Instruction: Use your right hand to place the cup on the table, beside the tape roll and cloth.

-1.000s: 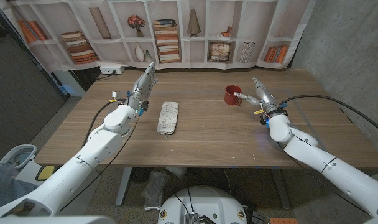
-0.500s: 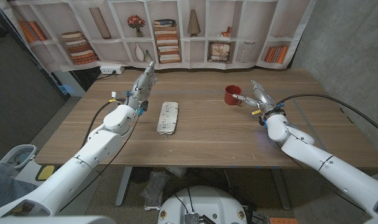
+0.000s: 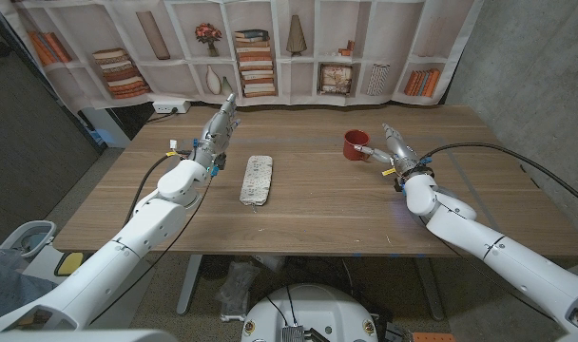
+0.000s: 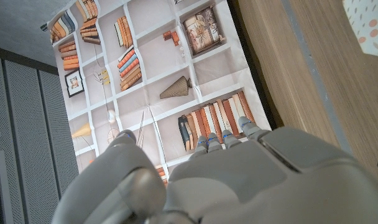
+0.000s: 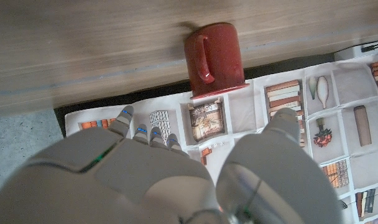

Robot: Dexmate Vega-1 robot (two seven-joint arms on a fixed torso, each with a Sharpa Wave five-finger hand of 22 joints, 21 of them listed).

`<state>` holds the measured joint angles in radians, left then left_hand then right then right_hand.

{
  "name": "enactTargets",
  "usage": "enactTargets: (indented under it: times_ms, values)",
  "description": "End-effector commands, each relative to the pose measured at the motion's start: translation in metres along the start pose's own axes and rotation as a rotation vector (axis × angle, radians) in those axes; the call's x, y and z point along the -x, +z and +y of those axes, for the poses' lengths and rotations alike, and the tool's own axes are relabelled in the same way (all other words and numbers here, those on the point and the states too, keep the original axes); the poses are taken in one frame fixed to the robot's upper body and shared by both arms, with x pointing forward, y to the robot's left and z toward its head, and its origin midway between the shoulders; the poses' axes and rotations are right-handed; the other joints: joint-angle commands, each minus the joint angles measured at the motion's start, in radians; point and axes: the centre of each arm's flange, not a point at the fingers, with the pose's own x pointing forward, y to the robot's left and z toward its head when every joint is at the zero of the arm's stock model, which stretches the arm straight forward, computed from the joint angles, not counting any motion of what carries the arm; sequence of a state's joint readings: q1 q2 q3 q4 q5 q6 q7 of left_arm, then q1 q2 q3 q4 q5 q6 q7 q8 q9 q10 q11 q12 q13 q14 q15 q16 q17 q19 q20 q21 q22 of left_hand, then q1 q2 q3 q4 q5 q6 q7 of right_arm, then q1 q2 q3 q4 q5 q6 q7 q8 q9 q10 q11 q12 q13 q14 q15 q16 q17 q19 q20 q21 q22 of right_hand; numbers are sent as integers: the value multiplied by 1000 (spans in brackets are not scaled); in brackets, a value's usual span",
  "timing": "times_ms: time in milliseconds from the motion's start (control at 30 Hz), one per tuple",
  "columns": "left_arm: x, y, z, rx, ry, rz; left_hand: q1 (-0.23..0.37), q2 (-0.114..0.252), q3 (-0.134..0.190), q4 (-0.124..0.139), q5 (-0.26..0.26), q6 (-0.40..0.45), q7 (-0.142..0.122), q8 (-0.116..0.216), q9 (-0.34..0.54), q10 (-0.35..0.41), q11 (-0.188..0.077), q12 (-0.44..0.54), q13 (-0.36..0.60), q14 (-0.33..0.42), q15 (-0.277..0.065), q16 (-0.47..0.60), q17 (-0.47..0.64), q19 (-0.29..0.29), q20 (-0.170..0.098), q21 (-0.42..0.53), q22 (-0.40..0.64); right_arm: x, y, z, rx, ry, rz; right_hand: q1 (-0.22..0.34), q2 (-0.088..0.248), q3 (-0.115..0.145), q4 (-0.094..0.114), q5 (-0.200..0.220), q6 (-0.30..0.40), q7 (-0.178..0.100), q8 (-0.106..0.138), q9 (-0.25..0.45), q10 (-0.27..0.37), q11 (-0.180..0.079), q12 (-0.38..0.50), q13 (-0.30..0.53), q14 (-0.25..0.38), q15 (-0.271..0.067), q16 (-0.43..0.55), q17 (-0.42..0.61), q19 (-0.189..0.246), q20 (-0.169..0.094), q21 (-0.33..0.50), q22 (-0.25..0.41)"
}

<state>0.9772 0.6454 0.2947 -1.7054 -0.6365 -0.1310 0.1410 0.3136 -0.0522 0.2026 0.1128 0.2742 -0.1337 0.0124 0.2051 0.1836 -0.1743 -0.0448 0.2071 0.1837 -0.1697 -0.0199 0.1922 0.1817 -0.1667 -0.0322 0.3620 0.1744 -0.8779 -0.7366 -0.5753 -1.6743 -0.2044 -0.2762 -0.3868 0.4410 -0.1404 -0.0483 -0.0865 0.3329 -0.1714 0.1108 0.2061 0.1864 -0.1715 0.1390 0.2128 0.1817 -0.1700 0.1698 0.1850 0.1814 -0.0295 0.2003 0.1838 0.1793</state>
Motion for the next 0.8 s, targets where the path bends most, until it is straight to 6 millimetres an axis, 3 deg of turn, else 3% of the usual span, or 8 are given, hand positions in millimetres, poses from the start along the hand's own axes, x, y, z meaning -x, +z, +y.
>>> enactTargets:
  times_ms: [33,667,800]
  values:
    - [-3,0,1,3,-6,-2,0,9,-3,2,5,-1,-2,-3,5,-4,6,-1,3,-40,4,1,3,-110,-15,-3,3,-4,0,6,15,8,18,1,2,-9,-3,6,-3,-1,-1,1,-5,-5,-1,2,-4,1,4,1,-2,9,7,2]
    - [-3,1,1,4,-9,-4,1,11,-5,1,6,1,-3,-3,5,-4,2,-2,3,-39,4,0,3,-108,-14,-8,3,-11,-2,19,26,29,45,3,9,-15,-1,12,20,-16,4,1,0,-21,-1,1,-3,-2,3,0,-4,11,8,2]
    - [-3,0,1,8,-8,-4,1,11,-6,1,6,1,-3,-3,5,-4,3,-2,3,-38,3,1,3,-108,-13,-10,4,-13,-4,22,22,34,52,4,10,-19,-1,14,33,-23,7,1,6,-36,0,1,7,-12,6,0,2,10,10,2]
